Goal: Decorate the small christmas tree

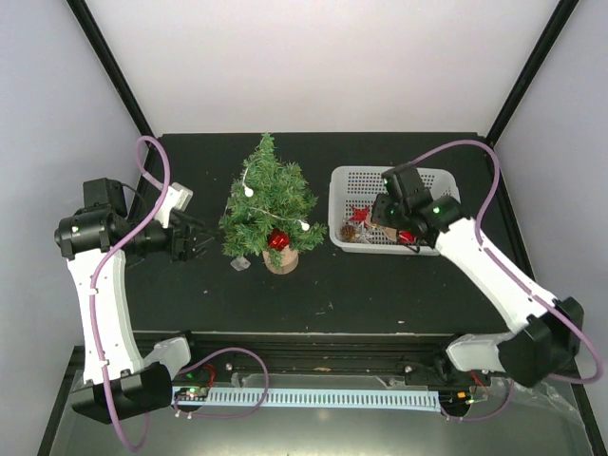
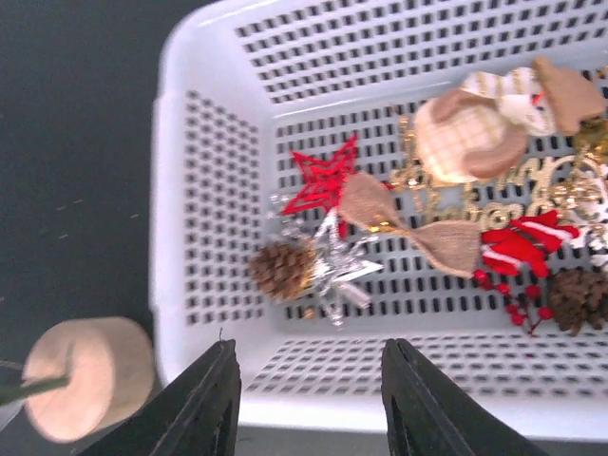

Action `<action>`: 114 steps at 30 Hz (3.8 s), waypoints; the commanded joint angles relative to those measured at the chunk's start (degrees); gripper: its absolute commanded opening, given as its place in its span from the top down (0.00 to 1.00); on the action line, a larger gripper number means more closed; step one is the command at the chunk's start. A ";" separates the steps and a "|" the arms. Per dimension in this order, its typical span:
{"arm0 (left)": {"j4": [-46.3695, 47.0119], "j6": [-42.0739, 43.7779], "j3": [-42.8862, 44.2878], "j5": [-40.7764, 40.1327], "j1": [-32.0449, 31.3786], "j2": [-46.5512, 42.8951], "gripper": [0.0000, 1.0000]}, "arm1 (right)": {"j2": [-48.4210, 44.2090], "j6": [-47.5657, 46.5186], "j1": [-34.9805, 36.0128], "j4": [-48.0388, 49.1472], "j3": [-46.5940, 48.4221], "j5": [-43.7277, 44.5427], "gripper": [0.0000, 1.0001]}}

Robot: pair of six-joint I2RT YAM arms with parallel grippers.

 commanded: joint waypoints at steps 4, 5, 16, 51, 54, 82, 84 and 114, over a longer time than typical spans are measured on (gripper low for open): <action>1.31 0.64 -0.19 1.06 -0.27 1.00 0.34 | 11.27 -6.24 -10.31 -0.32 1.49 -9.67 0.57; 1.47 0.64 -0.38 1.13 -0.25 1.21 0.34 | 12.75 -6.76 -10.48 -0.08 1.18 -10.00 0.57; 0.93 2.75 -1.48 0.62 -0.27 3.13 0.35 | 15.85 -8.11 -10.69 5.88 -9.19 -14.84 0.59; 3.37 1.95 -3.13 0.59 -0.09 5.26 0.34 | 4.02 -0.68 3.07 -2.61 -15.91 -8.98 0.47; 3.29 2.11 -3.18 0.21 -0.05 5.29 0.34 | 6.07 -0.41 0.89 0.31 -16.04 -11.22 0.46; 4.79 0.88 -2.38 -0.56 -0.09 7.66 0.34 | 16.57 -0.82 -4.34 10.78 -18.91 -17.58 0.81; 4.78 0.84 -2.50 -0.47 -0.09 7.71 0.34 | 16.10 -0.62 -5.04 10.93 -18.60 -17.18 0.88; 2.73 -1.59 12.71 2.00 0.35 6.08 0.34 | -10.74 -11.39 -7.09 -1.57 -6.97 -17.29 0.99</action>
